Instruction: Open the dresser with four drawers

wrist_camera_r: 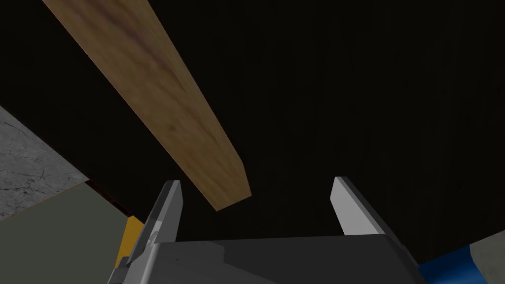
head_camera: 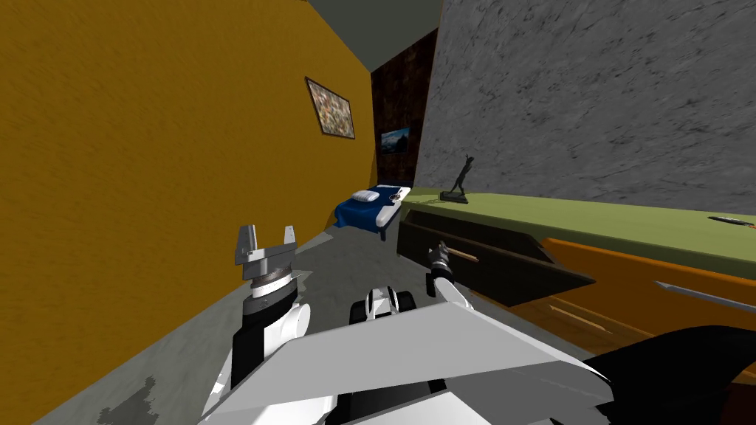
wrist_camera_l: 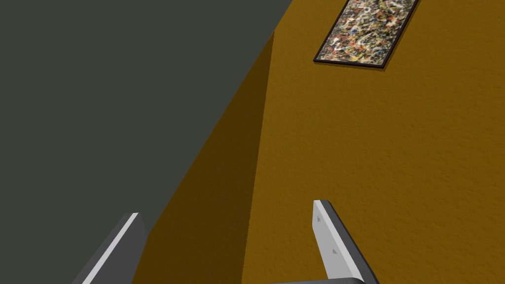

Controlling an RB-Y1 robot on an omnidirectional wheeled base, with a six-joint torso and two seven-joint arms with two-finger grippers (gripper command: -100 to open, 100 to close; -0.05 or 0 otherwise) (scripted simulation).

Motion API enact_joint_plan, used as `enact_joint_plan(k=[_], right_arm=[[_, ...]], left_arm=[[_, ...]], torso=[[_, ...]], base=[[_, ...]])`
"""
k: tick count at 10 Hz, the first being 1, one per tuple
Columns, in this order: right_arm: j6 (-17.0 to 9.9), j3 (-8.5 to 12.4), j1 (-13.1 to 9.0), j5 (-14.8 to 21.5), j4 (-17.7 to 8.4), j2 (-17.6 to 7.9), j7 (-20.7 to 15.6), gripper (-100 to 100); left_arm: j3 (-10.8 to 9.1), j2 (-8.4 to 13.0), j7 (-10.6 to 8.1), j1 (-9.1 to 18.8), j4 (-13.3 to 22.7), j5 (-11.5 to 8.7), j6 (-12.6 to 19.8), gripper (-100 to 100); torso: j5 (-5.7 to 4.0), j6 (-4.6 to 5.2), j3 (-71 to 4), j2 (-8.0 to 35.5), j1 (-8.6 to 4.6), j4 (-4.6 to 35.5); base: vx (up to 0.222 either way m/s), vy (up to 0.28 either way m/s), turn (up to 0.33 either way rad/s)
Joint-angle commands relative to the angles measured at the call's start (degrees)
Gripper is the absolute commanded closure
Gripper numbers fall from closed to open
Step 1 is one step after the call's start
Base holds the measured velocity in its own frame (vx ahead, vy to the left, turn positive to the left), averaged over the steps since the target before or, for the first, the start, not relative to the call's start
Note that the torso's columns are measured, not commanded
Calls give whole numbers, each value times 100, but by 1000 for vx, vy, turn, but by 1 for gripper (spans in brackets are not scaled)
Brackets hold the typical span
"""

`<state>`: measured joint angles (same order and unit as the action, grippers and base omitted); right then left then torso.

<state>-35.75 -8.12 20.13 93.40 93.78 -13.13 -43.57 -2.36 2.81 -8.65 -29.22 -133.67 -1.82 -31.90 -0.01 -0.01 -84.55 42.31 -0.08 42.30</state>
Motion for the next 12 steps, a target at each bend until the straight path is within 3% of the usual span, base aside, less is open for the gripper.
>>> enact_joint_plan(k=[1,4,6,7,8,9,12], right_arm=[[325,202,-403,-229,-474,-426,163,-100],[807,547,-946,-623,-1019,-938,424,-100],[848,547,-1063,-623,-1238,-1082,424,-100],[1110,720,-1326,-819,-1447,-1326,555,-100],[1110,720,-1393,-819,-1609,-1410,555,-100],[1333,893,-1612,-971,-1849,-1642,686,-100],[1634,1065,-2054,-1213,-2337,-2065,816,-100]], left_arm=[[0,0,0,0,0,0,0,0],[0,0,0,0,0,0,0,0],[0,0,0,0,0,0,0,0],[0,1,0,0,0,0,0,0],[0,0,0,0,0,0,0,0],[0,0,0,0,0,0,0,0],[0,0,0,0,0,0,0,0]], torso=[[0,1,3,7,8,0],[1,1,-4,-5,4,-2],[6,-1,-8,-12,4,1],[-3,0,-10,-15,-13,-4],[1,6,-6,-6,2,-2],[2,3,1,4,7,1],[2,2,1,5,9,1]], base=[[-47,130,-57],[-50,138,-67],[-17,102,-23],[-22,110,-76],[-41,116,-49],[-59,165,-86],[-63,143,-58]])
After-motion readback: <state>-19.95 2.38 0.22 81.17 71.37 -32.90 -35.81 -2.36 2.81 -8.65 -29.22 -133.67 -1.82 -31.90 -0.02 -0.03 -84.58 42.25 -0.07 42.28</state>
